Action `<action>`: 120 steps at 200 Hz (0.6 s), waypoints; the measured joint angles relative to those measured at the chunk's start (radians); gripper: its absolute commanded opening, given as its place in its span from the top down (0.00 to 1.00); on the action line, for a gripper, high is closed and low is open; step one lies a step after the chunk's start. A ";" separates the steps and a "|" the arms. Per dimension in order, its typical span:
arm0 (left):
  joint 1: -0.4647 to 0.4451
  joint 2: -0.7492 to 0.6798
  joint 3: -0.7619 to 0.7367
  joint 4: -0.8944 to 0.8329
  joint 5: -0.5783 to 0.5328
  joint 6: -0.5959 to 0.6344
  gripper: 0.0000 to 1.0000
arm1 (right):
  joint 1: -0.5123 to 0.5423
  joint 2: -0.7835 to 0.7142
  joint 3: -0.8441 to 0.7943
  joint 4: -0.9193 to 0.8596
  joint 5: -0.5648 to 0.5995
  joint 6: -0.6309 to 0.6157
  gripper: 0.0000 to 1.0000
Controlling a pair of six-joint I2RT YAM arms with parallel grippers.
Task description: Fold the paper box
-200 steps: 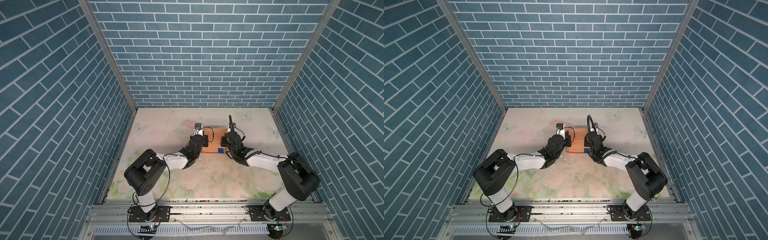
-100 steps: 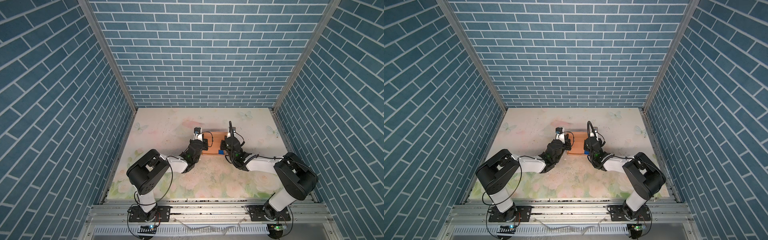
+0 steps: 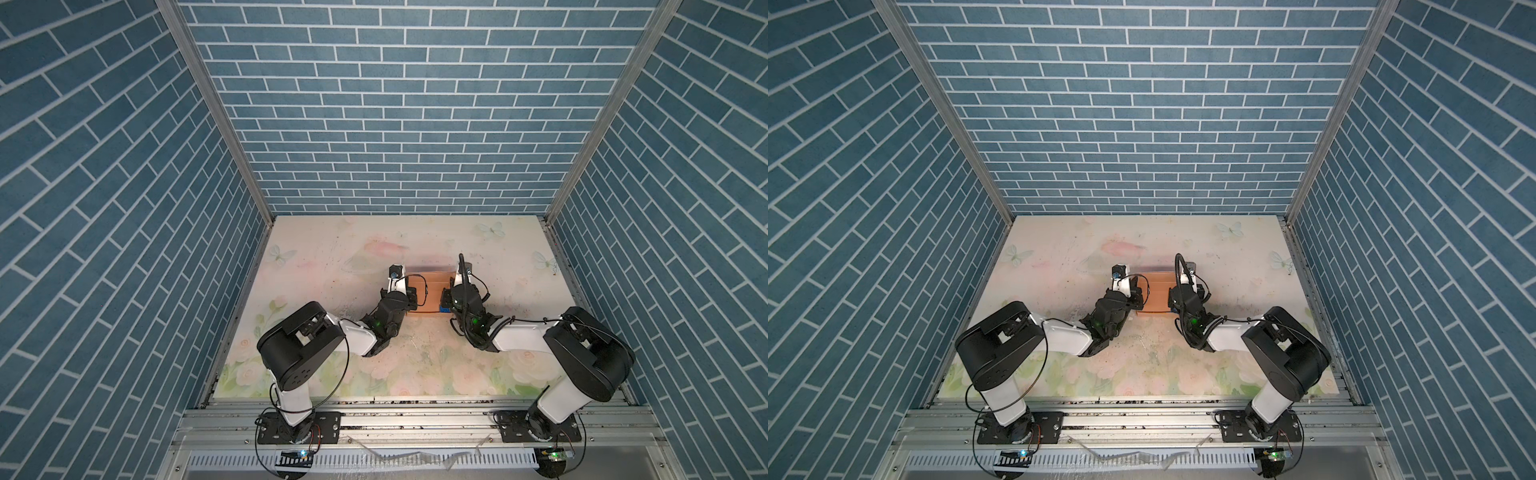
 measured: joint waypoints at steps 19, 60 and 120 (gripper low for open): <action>-0.014 0.000 -0.014 0.025 -0.019 0.000 0.97 | 0.009 0.007 -0.017 0.033 0.010 -0.007 1.00; -0.055 0.000 -0.050 0.068 -0.072 -0.002 0.94 | 0.026 0.019 -0.056 0.117 0.032 -0.015 1.00; -0.098 -0.009 -0.089 0.087 -0.114 -0.018 0.92 | 0.046 0.019 -0.117 0.208 0.049 -0.041 1.00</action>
